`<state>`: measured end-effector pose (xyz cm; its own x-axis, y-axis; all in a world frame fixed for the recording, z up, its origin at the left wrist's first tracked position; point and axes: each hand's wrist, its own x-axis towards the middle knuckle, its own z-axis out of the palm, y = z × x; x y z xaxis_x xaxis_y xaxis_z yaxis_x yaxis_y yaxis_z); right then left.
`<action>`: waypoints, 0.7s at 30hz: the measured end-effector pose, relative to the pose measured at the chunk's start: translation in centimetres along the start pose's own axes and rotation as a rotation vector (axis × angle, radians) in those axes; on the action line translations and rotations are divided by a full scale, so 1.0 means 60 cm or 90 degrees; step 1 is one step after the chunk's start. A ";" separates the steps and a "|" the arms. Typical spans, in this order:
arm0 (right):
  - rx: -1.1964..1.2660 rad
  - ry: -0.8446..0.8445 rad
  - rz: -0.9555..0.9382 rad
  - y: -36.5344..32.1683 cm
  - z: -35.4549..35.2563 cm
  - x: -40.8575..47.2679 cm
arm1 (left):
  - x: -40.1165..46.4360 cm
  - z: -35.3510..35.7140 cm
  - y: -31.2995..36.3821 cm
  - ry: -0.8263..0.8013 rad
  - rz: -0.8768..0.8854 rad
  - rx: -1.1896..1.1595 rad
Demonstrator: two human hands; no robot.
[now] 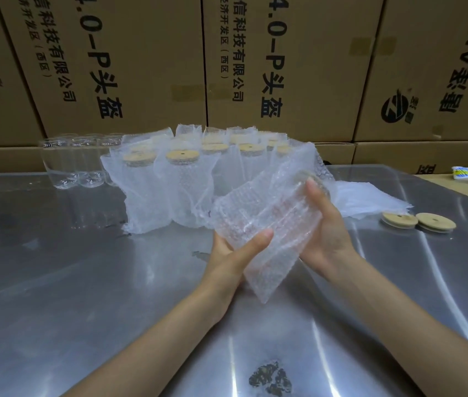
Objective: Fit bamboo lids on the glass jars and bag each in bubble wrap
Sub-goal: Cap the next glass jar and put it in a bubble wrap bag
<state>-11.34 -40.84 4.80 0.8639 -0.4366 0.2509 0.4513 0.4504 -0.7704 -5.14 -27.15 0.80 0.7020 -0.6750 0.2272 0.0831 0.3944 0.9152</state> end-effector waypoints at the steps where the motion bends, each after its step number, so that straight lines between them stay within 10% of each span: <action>1: -0.019 0.011 -0.009 0.000 -0.001 -0.001 | 0.000 0.000 0.000 -0.021 -0.007 0.008; 21: -0.488 -0.197 -0.167 0.002 0.030 -0.032 | 0.003 -0.005 0.073 -0.133 0.181 0.356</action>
<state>-12.54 -38.55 5.28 0.8249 -0.1710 0.5388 0.4662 -0.3332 -0.8195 -4.47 -25.36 4.73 0.4854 -0.7213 0.4942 -0.5046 0.2305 0.8320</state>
